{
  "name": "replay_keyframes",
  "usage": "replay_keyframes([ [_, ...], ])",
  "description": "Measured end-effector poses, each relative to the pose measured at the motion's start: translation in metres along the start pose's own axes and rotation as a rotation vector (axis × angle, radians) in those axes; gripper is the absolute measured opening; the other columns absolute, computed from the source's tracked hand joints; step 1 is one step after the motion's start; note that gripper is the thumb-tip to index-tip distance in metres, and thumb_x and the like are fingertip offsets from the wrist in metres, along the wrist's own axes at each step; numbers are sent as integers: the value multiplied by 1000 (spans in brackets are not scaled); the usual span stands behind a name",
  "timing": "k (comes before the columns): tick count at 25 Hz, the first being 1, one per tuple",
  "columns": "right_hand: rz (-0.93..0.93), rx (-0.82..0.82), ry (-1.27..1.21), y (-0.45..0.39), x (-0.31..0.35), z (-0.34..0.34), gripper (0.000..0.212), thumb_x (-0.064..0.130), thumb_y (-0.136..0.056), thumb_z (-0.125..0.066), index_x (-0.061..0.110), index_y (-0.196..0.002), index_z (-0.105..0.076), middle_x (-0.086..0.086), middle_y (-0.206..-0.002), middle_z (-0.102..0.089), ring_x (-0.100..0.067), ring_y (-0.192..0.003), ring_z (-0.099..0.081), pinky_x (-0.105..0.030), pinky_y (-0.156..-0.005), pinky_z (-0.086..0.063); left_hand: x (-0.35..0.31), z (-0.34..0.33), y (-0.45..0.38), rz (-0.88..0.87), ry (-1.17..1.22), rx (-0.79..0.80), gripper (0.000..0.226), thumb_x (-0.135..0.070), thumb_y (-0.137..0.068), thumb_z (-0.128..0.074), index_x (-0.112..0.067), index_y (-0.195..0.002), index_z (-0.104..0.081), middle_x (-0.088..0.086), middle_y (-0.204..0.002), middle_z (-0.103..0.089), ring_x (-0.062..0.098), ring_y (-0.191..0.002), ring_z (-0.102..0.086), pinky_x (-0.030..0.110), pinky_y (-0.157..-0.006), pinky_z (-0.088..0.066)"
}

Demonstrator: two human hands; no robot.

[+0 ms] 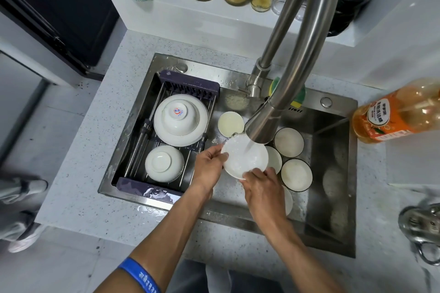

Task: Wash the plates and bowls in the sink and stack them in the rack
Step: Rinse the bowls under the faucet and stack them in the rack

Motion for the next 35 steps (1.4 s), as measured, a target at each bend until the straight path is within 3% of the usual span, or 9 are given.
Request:
replay_keyframes([
  [6, 39, -25, 44, -1, 1, 4, 21, 7, -63, -88, 14, -72, -70, 1, -70, -63, -25, -72, -54, -36, -60, -53, 0, 1, -4, 21, 32, -19, 24, 5, -92, -57, -8, -108, -70, 11, -101, -72, 18, -90, -65, 34, -90, -53],
  [12, 123, -66, 102, -2, 3, 12, 21, 1, -64, -82, 12, -73, -66, -2, -71, -59, -29, -77, -52, -39, -63, -53, 15, -23, -2, 197, -5, 80, 22, 1, -95, -49, -10, -100, -68, 9, -94, -73, 18, -79, -69, 28, -62, -59],
  [16, 109, -79, 105, 7, -13, 14, 24, 0, -66, -82, 10, -85, -71, -3, -84, -66, -33, -89, -58, -42, -72, -56, 27, -58, 2, 364, 337, 164, 29, -7, -94, -40, -2, -113, -62, 18, -98, -71, 30, -85, -68, 36, -67, -58],
  [21, 84, -111, -3, 6, -16, 10, 26, 0, -66, -83, 12, -87, -74, 1, -85, -70, -30, -86, -58, -37, -69, -56, 18, -54, -4, 250, 367, 122, 35, -9, -88, -48, -6, -120, -62, 16, -101, -71, 31, -87, -67, 35, -70, -55],
  [23, -28, -82, -252, 0, -17, 5, 19, 6, -73, -81, 16, -89, -77, 8, -90, -72, -22, -88, -58, -31, -71, -53, 7, -49, -7, 146, 441, 180, 40, -16, -84, -54, -10, -122, -64, 16, -110, -69, 30, -96, -65, 37, -78, -51],
  [26, -401, 105, -966, -6, -29, -20, 5, 16, -84, -76, 18, -88, -78, 14, -75, -69, -5, -73, -58, -19, -66, -46, 1, -34, -12, 53, 256, 135, 39, -34, -90, -60, -12, -121, -67, 13, -122, -69, 21, -105, -63, 33, -83, -47],
  [28, -665, 165, -1310, -7, -31, -35, 3, 16, -88, -73, 14, -86, -74, 7, -69, -66, -11, -66, -56, -22, -63, -48, -2, -22, -13, 21, 103, 62, 32, -34, -97, -54, -17, -121, -68, 7, -121, -70, 15, -102, -63, 28, -80, -48],
  [32, -969, 264, -1578, -18, -16, -57, 22, 27, -91, -70, 10, -104, -66, -7, -75, -64, -15, -56, -52, -29, -54, -51, -1, -7, -12, 54, 134, 34, 33, -35, -99, -53, -27, -131, -58, -3, -119, -67, 11, -98, -62, 37, -86, -53],
  [35, -1120, 274, -1529, -31, -11, -63, 24, 31, -90, -70, 11, -104, -65, -7, -76, -64, -12, -50, -47, -28, -50, -50, -6, -2, -15, 68, 109, -28, 31, -33, -100, -51, -27, -131, -55, -6, -115, -65, 7, -90, -61, 35, -85, -55],
])
Point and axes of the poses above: each hand's wrist, its own y-axis away from the middle knuckle, its own z-axis out of the back of the hand, x = y × z, the point moved 9 cm from there along -y, towards the middle knuckle
